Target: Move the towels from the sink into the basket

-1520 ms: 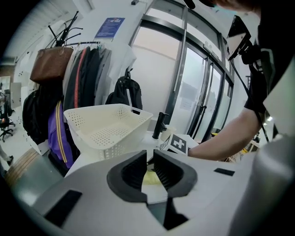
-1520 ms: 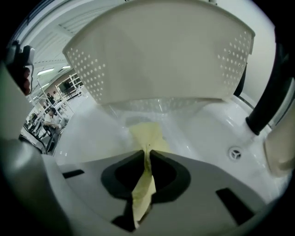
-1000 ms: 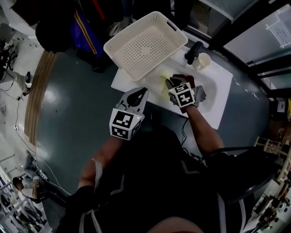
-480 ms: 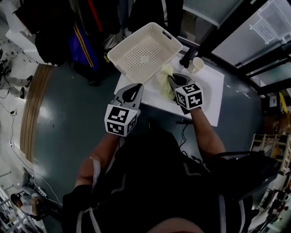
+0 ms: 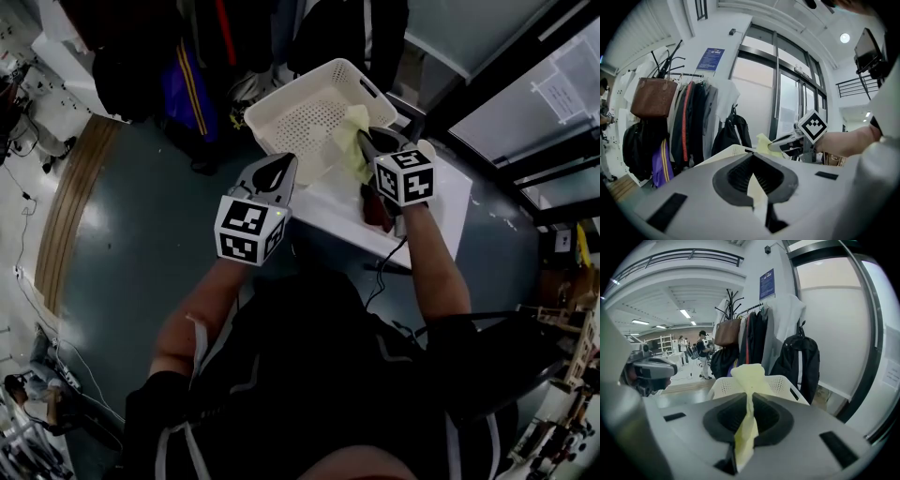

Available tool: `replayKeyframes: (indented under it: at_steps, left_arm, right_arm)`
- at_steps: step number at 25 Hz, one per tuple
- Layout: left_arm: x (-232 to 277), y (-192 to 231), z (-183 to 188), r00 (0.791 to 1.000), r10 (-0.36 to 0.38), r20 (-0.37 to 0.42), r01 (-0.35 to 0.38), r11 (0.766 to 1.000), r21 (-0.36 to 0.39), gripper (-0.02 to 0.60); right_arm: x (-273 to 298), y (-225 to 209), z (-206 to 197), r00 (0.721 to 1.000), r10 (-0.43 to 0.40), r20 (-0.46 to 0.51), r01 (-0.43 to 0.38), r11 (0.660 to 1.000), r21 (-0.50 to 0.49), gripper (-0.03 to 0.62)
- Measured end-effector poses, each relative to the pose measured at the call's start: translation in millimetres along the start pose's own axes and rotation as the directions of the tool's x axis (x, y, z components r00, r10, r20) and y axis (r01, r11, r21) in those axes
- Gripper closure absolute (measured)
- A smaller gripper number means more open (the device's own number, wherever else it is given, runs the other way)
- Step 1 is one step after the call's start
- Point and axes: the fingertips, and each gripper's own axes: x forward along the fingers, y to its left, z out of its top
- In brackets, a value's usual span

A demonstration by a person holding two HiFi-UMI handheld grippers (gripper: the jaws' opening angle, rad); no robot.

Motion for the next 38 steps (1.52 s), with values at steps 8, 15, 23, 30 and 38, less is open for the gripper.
replayKeyframes:
  at_steps: [8, 15, 23, 30, 38]
  left_arm:
    - [37, 29, 10, 0.996, 0.078, -0.040, -0.079, 0.997, -0.024, 0.574]
    - [80, 47, 1, 0.987, 0.118, -0.109, -0.123, 0.991, -0.044, 0.574]
    - [108, 61, -18, 0.972, 0.152, -0.178, -0.169, 0.982, -0.087, 0.574]
    - [110, 72, -34, 0.962, 0.175, -0.209, -0.201, 0.973, -0.110, 0.574]
    - [90, 73, -31, 0.960, 0.200, -0.196, -0.225, 0.967, -0.117, 0.574]
  right_arm:
    - [76, -44, 27, 0.998, 0.030, -0.054, -0.033, 0.999, -0.039, 0.553]
    - [155, -65, 8, 0.979, 0.092, -0.184, -0.106, 0.992, -0.069, 0.553]
    - [219, -75, -45, 0.929, 0.125, -0.348, -0.142, 0.990, -0.024, 0.551]
    - [255, -74, -81, 0.889, 0.134, -0.437, -0.142, 0.990, 0.014, 0.551]
    - [264, -82, -94, 0.869, 0.086, -0.487, -0.085, 0.996, 0.026, 0.482]
